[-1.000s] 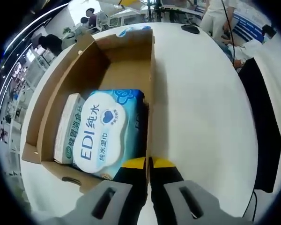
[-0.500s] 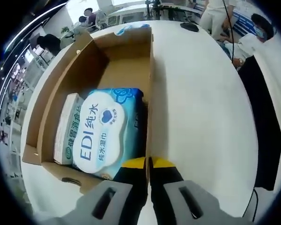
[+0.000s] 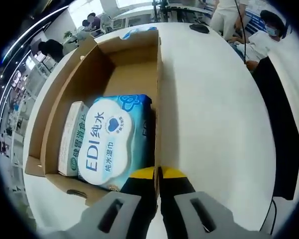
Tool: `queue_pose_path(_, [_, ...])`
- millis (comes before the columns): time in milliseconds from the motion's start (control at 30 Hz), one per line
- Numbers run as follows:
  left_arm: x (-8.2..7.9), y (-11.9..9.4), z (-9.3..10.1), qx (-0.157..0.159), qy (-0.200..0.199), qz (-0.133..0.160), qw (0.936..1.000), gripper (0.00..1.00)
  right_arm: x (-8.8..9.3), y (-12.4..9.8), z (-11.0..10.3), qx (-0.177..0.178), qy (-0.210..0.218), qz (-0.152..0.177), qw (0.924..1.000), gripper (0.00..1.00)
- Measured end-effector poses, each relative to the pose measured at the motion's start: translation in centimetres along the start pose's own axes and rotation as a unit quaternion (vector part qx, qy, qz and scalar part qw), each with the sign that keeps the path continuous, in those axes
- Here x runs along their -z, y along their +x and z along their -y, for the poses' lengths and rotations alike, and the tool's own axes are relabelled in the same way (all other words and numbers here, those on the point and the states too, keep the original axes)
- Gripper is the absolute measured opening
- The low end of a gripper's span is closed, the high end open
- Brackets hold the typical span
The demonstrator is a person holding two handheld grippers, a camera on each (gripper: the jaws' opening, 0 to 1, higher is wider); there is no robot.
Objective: Operate the shoe box by opening the lid, removing the specified soft item, and placing it in the target area until the item is outside and the box remains undamaged.
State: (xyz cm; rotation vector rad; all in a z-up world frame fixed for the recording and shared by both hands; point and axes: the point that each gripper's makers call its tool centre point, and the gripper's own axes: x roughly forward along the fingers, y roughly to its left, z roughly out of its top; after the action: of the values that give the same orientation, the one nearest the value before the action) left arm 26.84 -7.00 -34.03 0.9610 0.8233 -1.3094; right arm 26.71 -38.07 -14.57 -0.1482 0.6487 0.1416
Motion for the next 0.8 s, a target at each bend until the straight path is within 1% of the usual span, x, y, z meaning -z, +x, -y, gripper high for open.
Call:
queue_pose_path(33, [0.0, 0.0, 0.0, 0.0, 0.0, 0.0, 1.0, 0.01, 0.1, 0.0, 0.1, 0.0, 0.0, -0.001, 1.0, 0.17])
queue_pose_path(100, [0.0, 0.0, 0.0, -0.001, 0.002, 0.001, 1.0, 0.01, 0.3, -0.4, 0.7, 0.009, -0.018, -0.004, 0.9998, 0.17])
queue_pose_path(133, [0.0, 0.0, 0.0, 0.0, 0.0, 0.001, 1.0, 0.01, 0.5, -0.6, 0.9, 0.013, -0.021, -0.01, 0.9997, 0.17])
queue_pose_path(333, [0.0, 0.0, 0.0, 0.001, -0.001, 0.0, 1.0, 0.01, 0.9, -1.4, 2.3, 0.018, 0.002, -0.017, 0.9997, 0.17])
queue_pose_path(400, [0.1, 0.0, -0.1, 0.002, -0.003, -0.001, 1.0, 0.01, 1.1, -1.5, 2.7, 0.022, 0.001, -0.022, 0.9995, 0.17])
queue_pose_path(500, [0.1, 0.0, 0.0, 0.004, -0.003, -0.003, 1.0, 0.01, 1.5, -1.7, 4.2, 0.032, 0.004, -0.03, 0.999, 0.17])
queue_pose_path(567, [0.1, 0.0, -0.1, 0.003, -0.003, -0.002, 1.0, 0.01, 1.7, -2.0, 4.7, 0.033, 0.018, -0.032, 0.9988, 0.17])
queue_pose_path(667, [0.1, 0.0, -0.1, 0.001, -0.004, -0.002, 1.0, 0.01, 2.1, -2.2, 5.8, 0.038, 0.022, -0.034, 0.9984, 0.17])
queue_pose_path(800, [0.1, 0.0, -0.1, -0.001, -0.002, 0.001, 1.0, 0.01, 2.8, -2.4, 6.3, 0.042, 0.034, -0.039, 0.9978, 0.17])
